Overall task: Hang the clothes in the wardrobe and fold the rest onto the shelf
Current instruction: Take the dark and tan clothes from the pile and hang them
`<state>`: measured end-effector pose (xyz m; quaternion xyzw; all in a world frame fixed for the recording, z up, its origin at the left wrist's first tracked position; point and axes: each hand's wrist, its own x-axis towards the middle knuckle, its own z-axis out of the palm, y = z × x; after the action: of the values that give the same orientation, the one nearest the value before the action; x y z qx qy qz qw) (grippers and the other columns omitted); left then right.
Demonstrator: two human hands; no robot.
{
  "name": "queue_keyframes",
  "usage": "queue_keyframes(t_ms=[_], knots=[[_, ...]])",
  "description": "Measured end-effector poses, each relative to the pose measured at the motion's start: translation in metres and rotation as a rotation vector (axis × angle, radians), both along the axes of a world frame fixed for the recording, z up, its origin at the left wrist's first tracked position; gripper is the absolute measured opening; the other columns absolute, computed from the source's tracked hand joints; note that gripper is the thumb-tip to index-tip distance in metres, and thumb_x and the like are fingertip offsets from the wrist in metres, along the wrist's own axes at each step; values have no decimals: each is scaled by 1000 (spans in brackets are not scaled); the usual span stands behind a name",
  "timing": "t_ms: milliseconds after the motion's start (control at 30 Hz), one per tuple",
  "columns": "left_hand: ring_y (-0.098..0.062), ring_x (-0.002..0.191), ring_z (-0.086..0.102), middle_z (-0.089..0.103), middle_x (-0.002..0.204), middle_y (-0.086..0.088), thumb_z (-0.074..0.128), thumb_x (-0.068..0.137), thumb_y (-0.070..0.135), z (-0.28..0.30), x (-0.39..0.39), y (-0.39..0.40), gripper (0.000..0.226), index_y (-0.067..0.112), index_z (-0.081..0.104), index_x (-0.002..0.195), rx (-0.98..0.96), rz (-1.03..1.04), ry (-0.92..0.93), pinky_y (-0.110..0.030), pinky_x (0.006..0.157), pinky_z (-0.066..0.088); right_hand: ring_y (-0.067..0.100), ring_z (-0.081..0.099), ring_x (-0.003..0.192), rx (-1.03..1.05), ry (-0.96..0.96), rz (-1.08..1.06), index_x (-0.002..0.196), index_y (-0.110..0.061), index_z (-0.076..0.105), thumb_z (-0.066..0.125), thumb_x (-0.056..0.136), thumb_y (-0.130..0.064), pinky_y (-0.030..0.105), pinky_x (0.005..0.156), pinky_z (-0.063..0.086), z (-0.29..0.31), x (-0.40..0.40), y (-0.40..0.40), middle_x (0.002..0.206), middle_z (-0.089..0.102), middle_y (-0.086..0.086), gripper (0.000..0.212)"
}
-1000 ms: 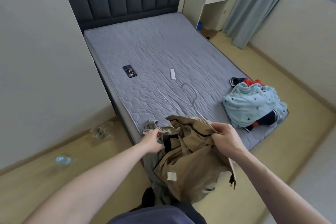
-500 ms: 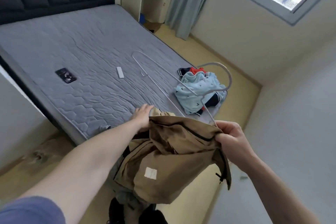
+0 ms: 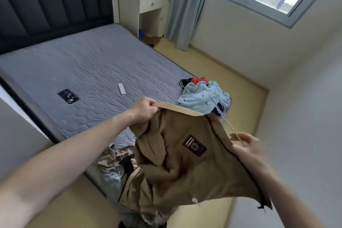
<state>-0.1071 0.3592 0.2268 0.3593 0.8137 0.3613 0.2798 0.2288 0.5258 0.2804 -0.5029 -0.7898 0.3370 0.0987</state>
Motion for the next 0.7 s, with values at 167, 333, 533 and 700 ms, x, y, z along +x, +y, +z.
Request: queue_keyframes(t_ms=[167, 333, 533, 700], knots=[[-9, 51, 36, 38, 54, 5, 62, 87, 32, 117, 10, -17, 37, 16, 47, 56, 7, -256, 178, -29, 55, 36, -3, 47, 133, -87, 247, 270, 148, -36, 48, 93, 59, -57, 28, 112, 39, 10, -80, -44, 143, 55, -23, 102], [-9, 57, 50, 54, 57, -1, 65, 88, 40, 178, 19, -44, 39, 17, 62, 58, 135, -281, 393, -18, 52, 42, -3, 63, 112, -46, 425, 468, 119, -44, 66, 82, 76, -37, 23, 91, 52, 43, -147, -85, 111, 72, -18, 47], [-3, 67, 60, 65, 66, 13, 76, 66, 71, 159, -21, -122, 44, 28, 71, 70, 95, -38, 421, -25, 61, 49, 6, 58, 66, -238, 612, 470, 79, -20, 74, 68, 82, -15, 22, 62, 45, 53, -184, -122, 69, 65, -7, 9], [-8, 90, 68, 73, 93, 14, 94, 58, 55, 47, -19, -209, 48, 36, 71, 95, -42, 128, 110, -32, 82, 57, 5, 61, 58, -385, 678, 430, 81, -16, 77, 66, 85, -3, 17, 52, 47, 47, -198, -155, 66, 68, -3, 17]])
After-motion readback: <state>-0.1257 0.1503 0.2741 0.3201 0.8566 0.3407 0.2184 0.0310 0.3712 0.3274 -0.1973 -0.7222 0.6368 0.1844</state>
